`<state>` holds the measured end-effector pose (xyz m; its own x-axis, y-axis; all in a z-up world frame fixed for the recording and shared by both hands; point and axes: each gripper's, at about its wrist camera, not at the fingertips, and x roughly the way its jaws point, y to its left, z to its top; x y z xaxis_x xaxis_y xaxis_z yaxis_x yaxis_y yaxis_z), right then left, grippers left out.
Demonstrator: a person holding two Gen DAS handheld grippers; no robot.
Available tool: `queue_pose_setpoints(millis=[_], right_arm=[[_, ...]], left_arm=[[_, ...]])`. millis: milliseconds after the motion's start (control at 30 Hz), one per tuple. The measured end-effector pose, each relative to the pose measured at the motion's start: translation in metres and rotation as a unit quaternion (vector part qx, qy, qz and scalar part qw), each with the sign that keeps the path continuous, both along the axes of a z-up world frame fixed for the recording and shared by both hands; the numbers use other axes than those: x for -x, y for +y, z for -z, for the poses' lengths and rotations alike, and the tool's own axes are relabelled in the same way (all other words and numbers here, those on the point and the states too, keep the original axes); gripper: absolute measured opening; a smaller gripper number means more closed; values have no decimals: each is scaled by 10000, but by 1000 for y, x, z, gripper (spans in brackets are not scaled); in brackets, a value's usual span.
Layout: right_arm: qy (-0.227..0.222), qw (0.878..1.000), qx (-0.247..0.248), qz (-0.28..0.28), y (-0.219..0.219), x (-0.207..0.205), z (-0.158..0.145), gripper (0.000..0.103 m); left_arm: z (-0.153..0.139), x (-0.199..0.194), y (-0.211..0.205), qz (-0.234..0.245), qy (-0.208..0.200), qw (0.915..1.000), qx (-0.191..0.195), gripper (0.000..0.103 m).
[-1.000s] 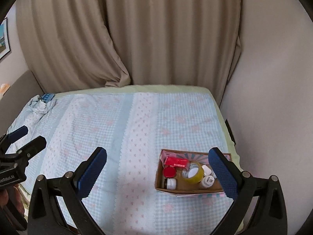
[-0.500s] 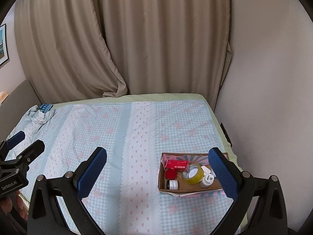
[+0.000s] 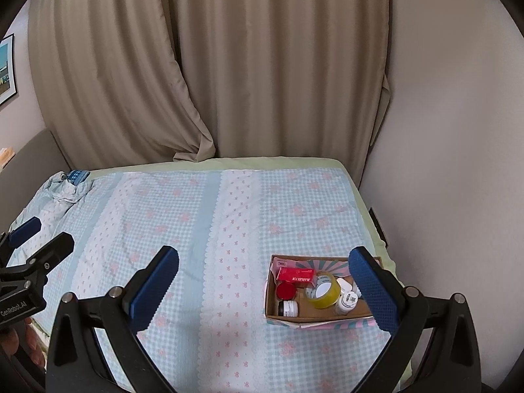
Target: Organize rigid objects
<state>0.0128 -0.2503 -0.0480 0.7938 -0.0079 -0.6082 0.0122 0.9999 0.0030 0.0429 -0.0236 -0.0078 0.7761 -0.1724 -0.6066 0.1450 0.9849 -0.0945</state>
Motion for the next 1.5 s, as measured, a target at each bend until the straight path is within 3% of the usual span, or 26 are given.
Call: queue_pose_setpoints(millis=[1233,1500], right_arm=[[-114,9999,-4,-79,-2,3,-6,103],[-128,9999,-17,-75,-3,4,-6,103]], left_arm=[[-5,13,0,-175,-40,9998,50,103],[-8,20,-10,-248,-332,9989,-218,103]])
